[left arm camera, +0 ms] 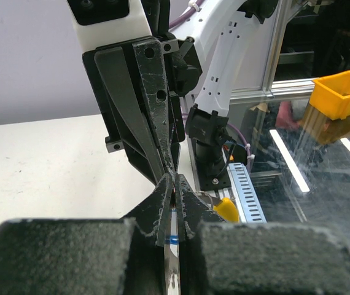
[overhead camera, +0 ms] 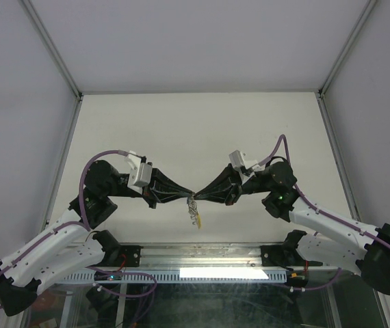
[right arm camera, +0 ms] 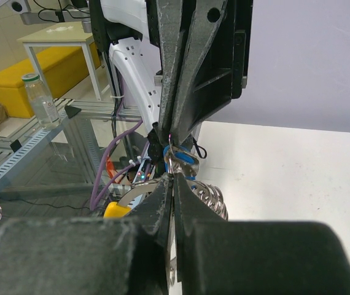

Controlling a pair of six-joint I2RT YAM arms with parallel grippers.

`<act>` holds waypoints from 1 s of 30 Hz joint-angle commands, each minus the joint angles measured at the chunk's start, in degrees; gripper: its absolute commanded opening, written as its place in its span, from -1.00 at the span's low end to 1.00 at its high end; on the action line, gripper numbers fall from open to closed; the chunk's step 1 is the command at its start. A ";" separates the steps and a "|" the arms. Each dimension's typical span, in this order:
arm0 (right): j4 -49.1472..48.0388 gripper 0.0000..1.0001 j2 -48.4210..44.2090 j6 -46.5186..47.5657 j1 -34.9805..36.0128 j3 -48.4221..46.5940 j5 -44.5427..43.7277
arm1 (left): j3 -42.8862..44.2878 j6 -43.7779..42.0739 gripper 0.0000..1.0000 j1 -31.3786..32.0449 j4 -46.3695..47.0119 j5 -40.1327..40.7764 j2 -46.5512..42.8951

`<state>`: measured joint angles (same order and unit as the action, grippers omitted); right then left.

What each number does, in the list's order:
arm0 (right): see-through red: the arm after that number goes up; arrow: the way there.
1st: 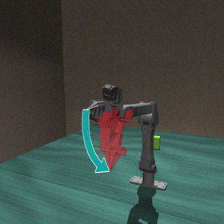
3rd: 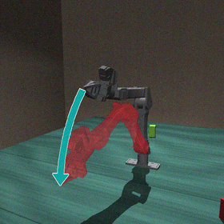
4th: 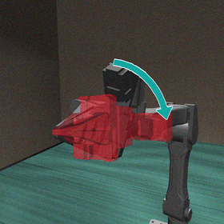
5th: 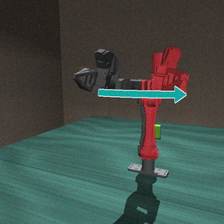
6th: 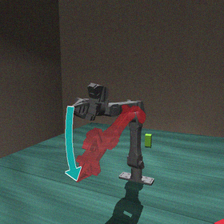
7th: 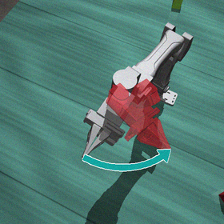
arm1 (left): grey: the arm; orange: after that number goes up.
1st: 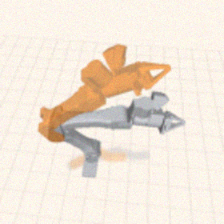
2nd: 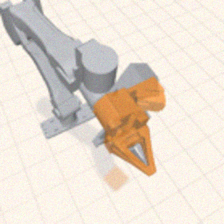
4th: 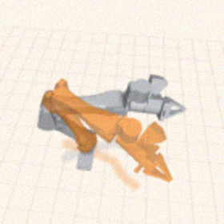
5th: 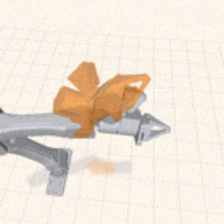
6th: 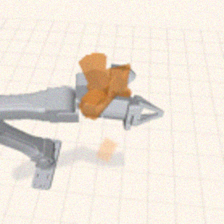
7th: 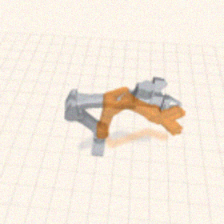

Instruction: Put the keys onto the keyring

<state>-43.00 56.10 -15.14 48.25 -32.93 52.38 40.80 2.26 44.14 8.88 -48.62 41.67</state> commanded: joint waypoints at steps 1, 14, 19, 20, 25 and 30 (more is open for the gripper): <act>-3.67 -1.00 -0.29 -0.54 0.00 -1.59 -0.71 | 2.51 -0.29 -1.00 -0.55 1.49 -2.13 0.25; -3.56 -1.00 -0.36 -1.36 -0.38 -1.40 -1.66 | 2.71 -0.37 -1.00 -0.55 1.53 -2.97 0.38; -4.92 -1.00 -1.02 -2.50 -0.91 -0.67 -2.02 | 2.80 -0.38 -1.00 -0.50 1.31 -3.25 0.32; -5.16 -1.00 -1.07 -2.67 -1.05 -0.57 -2.08 | 2.80 -0.49 -1.00 -0.54 1.33 -3.27 0.35; -5.34 -1.00 -1.56 -3.14 -1.53 -0.23 -2.35 | 2.93 -0.44 -1.00 -0.54 1.23 -3.45 0.38; -6.08 -1.00 -1.94 -3.79 -1.84 0.40 -2.78 | 2.96 -0.77 -1.00 -0.52 0.72 -3.40 0.18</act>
<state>-44.03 55.86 -17.72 46.94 -32.64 51.75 41.28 2.24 44.14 8.78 -50.04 42.17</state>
